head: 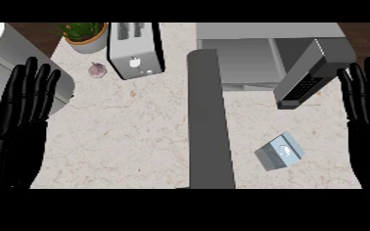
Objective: Pick up the milk, place it into the microwave and close the microwave
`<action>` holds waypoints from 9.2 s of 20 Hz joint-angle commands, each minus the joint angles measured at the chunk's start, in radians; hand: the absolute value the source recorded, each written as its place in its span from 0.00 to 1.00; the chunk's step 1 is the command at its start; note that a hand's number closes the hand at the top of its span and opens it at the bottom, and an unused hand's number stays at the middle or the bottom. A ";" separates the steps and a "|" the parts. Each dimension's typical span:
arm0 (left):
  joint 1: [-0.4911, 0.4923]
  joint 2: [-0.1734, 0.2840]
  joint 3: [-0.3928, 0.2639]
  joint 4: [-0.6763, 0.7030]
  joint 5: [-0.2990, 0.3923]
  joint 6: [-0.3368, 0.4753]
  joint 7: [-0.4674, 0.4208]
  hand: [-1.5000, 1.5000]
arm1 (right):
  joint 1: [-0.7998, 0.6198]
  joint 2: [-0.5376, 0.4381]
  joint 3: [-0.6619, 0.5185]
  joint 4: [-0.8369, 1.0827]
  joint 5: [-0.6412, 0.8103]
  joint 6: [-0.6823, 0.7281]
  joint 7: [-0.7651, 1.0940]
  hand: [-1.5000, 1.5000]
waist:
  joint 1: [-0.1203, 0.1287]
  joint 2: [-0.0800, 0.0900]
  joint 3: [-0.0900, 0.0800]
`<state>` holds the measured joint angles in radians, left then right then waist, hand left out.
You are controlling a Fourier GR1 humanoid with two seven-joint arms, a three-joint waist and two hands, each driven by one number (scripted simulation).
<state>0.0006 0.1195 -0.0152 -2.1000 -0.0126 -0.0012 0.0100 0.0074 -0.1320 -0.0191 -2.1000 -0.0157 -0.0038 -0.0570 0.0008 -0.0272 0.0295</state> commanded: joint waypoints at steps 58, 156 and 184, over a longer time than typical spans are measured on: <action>0.468 0.015 0.541 -0.214 0.801 -0.527 0.151 0.00 | -0.003 -0.086 -0.185 1.247 0.275 0.164 -0.858 0.00 | 0.008 0.029 -0.028; 0.247 0.061 0.590 -0.066 0.854 -0.661 0.266 0.00 | -1.035 -0.308 -0.331 2.004 0.267 -0.376 -0.622 1.00 | 0.192 0.130 -0.017; 0.160 0.089 0.569 0.023 0.752 -0.687 0.261 0.00 | -1.194 -0.164 -0.286 2.042 0.319 -0.384 -0.487 0.00 | 0.219 0.120 -0.026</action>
<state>0.1712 0.2066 0.5632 -2.0985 0.7470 -0.6822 0.2694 -1.1436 -0.3320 -0.3112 -0.0634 0.2953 -0.3426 -0.5985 0.2194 0.0950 0.0057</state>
